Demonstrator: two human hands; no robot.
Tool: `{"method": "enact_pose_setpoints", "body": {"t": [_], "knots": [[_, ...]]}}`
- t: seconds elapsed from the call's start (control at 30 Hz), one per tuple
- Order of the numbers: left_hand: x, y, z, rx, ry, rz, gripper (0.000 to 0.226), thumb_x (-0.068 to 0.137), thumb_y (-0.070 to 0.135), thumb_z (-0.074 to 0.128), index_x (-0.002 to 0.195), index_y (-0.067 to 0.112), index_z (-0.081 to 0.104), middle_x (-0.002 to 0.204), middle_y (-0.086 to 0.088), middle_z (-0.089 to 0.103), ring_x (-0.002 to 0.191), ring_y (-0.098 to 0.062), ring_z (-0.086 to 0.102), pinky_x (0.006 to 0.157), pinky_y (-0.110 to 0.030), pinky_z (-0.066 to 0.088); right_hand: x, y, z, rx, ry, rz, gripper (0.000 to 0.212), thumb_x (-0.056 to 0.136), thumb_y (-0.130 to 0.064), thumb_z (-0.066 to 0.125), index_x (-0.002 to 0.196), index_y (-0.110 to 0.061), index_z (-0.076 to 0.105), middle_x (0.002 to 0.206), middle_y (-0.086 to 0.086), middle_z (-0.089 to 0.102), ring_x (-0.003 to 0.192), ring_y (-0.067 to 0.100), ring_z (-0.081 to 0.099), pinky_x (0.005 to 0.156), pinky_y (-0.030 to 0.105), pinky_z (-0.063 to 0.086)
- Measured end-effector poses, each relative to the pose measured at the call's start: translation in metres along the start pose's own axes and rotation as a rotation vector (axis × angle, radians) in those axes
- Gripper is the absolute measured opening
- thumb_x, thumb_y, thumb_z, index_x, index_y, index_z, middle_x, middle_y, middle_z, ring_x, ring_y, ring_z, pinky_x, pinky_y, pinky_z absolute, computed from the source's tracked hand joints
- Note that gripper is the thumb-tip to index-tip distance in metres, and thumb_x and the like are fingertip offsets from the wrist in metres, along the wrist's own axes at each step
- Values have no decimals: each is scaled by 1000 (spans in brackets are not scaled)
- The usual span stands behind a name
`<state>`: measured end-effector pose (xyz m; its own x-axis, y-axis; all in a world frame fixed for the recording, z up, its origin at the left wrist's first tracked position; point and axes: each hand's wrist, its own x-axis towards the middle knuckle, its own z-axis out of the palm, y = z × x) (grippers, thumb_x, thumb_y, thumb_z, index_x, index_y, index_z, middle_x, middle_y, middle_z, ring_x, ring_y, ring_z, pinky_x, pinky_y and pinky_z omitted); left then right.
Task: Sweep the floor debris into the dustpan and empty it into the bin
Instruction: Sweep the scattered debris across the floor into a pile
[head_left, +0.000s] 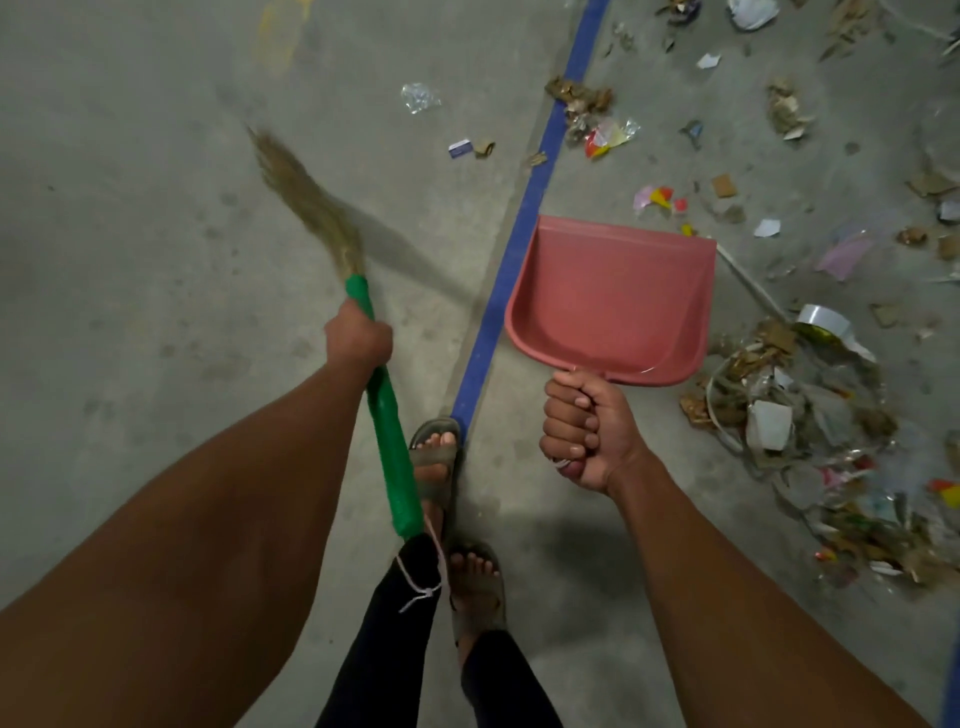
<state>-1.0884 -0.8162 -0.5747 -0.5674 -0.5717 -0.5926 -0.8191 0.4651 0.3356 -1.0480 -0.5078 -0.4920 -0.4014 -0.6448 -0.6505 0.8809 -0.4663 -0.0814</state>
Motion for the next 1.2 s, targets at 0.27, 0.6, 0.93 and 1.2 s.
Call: {"method": "enact_pose_setpoints", "body": {"t": [0.27,0.6,0.93,1.2], "knots": [[9,64,15,454,-338,762,61,97,11,56,156,20,40,138,-18,60,121,-39,59,98,-41,49,25,-21,7,35,89,-51,42,97,-21,42,56,-23,34,40,-9,17,31,7,10,35,19,14],[37,46,-31,355,-204,902,65,100,15,54,160,15,29,155,-13,41,115,-40,62,96,-48,53,64,-47,65,35,60,-72,43,100,-22,41,58,-23,33,38,-9,22,30,6,13,37,19,11],[78,36,-54,135,11,-60,48,97,18,57,141,2,45,130,-20,54,112,-39,63,97,-47,56,90,-46,72,28,62,-48,43,99,-22,42,57,-24,32,37,-9,22,31,7,10,36,19,12],[61,47,-22,471,-402,713,57,94,13,56,150,18,46,127,-16,64,110,-34,62,89,-39,51,90,-39,68,54,91,-47,42,98,-22,41,57,-23,34,37,-9,23,32,7,9,37,20,10]]}}
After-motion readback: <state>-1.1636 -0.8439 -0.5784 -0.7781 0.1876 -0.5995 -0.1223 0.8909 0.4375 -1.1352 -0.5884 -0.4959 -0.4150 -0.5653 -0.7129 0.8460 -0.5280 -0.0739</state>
